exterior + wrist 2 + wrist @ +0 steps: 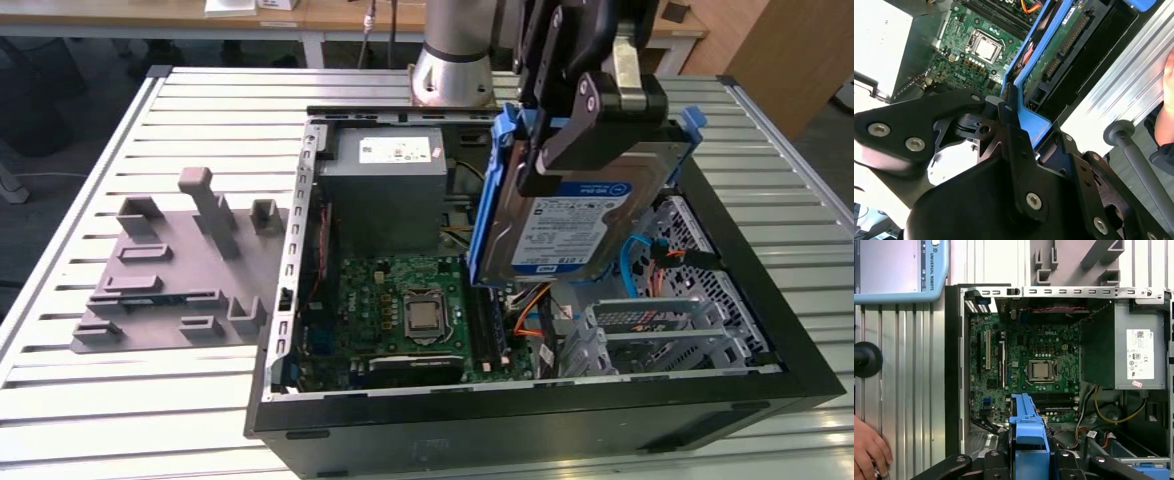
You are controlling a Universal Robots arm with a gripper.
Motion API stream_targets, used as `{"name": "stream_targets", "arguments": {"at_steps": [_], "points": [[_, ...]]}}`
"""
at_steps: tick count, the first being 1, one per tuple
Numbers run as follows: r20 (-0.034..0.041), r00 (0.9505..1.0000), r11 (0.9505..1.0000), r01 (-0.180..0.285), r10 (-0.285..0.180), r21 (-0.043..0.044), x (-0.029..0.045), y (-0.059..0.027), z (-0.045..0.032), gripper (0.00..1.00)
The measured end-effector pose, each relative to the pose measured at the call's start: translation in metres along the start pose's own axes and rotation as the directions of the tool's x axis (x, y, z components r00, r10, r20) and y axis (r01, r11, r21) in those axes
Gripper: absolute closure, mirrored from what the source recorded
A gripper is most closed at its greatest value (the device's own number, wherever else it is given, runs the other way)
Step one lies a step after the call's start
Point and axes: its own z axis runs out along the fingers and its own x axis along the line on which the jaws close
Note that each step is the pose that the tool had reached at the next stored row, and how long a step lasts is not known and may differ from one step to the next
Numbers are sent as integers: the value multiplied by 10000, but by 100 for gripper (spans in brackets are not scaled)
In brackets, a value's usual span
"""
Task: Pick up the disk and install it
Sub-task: 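Insert the disk into the insertion slot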
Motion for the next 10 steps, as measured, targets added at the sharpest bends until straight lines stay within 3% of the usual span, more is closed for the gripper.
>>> {"name": "stream_targets", "arguments": {"at_steps": [4, 8, 10], "points": [[-18, 10000, 10000, -3, 3, 1, 26, -23, 10, 64], [-146, 9999, 10000, -6, 6, 3, 27, -32, 16, 64], [-153, 9999, 10000, -5, 5, 3, 31, -34, 25, 64]]}}
